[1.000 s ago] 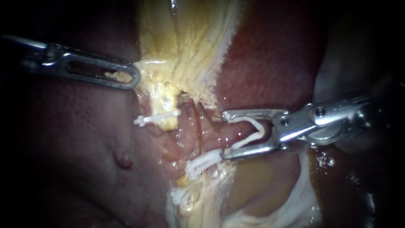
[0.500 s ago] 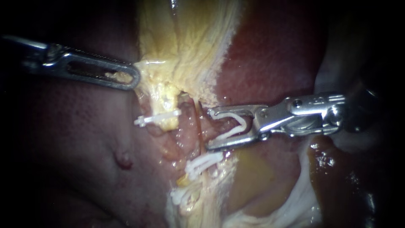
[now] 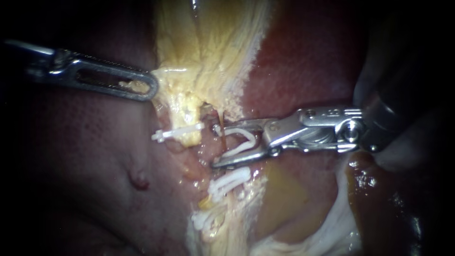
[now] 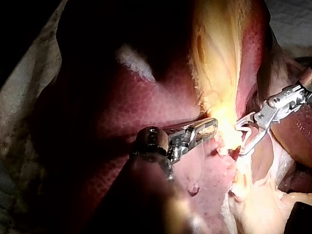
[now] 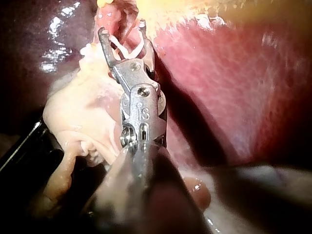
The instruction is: Clipping third clip right tube
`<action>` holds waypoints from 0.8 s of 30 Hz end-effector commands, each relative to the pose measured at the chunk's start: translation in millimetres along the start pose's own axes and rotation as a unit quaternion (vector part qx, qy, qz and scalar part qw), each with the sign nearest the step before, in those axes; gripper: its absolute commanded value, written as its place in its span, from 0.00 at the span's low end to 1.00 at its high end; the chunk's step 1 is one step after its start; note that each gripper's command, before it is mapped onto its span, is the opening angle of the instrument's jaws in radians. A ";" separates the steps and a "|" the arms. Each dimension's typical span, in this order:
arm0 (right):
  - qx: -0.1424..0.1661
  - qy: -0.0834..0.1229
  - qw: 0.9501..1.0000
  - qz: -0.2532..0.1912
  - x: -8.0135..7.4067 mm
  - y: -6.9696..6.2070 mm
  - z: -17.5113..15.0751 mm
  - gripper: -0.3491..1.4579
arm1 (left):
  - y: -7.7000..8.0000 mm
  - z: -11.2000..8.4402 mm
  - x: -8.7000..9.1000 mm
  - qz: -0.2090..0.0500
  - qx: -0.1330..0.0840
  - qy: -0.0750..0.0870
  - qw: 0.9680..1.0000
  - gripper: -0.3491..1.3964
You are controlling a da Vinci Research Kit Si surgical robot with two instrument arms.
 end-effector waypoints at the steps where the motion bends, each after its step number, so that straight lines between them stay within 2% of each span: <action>1: 0.003 0.006 1.000 0.002 0.0 0.0 0.2 0.46 | 0.0 0.0 0.0 0.000 0.000 0.000 1.000 0.00; 9: 0.036 0.049 0.998 0.031 0.6 -0.3 -0.2 0.46 | 0.0 0.0 0.0 0.000 0.000 0.000 1.000 0.00; 14: 0.067 0.076 0.994 0.046 1.5 -1.0 -0.7 0.46 | 0.1 0.0 0.0 0.000 0.000 0.000 1.000 0.00; 19: 0.101 0.100 0.988 0.060 2.7 -2.1 -1.0 0.46 | 0.5 0.1 0.0 0.000 0.000 0.000 1.000 0.00; 24: 0.136 0.126 0.980 0.076 3.6 -3.2 -1.0 0.46 | 0.5 0.1 0.0 0.000 0.000 0.000 1.000 0.00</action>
